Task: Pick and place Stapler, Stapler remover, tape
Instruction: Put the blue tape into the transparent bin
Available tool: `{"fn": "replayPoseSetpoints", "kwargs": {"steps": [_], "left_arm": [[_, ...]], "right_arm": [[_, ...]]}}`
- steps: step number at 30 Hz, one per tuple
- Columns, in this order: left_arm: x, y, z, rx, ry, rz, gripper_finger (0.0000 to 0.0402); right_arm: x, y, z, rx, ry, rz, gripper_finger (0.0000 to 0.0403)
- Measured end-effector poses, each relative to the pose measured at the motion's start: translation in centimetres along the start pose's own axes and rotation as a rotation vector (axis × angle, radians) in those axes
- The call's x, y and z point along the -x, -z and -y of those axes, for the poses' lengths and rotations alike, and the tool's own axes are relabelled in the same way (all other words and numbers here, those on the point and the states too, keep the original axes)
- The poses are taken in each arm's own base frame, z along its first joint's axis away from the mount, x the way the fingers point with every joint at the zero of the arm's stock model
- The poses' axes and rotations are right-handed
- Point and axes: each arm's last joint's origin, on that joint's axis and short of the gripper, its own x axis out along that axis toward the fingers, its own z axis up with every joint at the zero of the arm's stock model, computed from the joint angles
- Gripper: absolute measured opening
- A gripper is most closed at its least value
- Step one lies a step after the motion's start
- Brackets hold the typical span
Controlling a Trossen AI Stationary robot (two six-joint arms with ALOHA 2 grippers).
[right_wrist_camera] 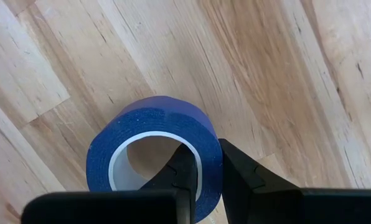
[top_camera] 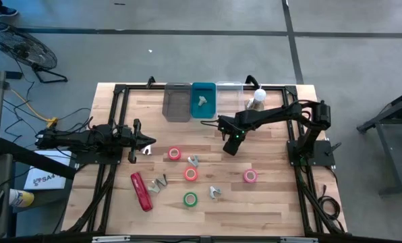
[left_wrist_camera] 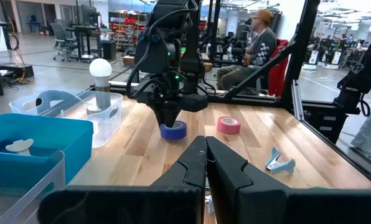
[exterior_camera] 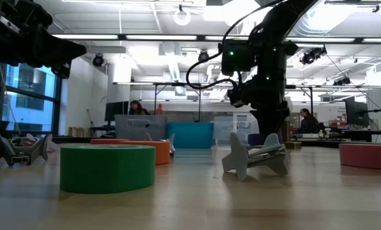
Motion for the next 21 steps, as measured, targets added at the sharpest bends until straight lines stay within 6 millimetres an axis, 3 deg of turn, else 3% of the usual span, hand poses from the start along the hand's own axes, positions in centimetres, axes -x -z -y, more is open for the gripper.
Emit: {"fn": "replayPoseSetpoints", "kwargs": {"steps": [6,21], "left_arm": [[0.0,0.0,0.0,0.0,0.0,0.0,0.0005],[0.0,0.0,0.0,0.0,0.0,0.0,0.0005]], "right_arm": [[0.3,-0.1,0.1,-0.004,-0.006,0.01,0.0035],[3.3,-0.9,0.8,-0.007,-0.001,0.088,0.0035]]}}
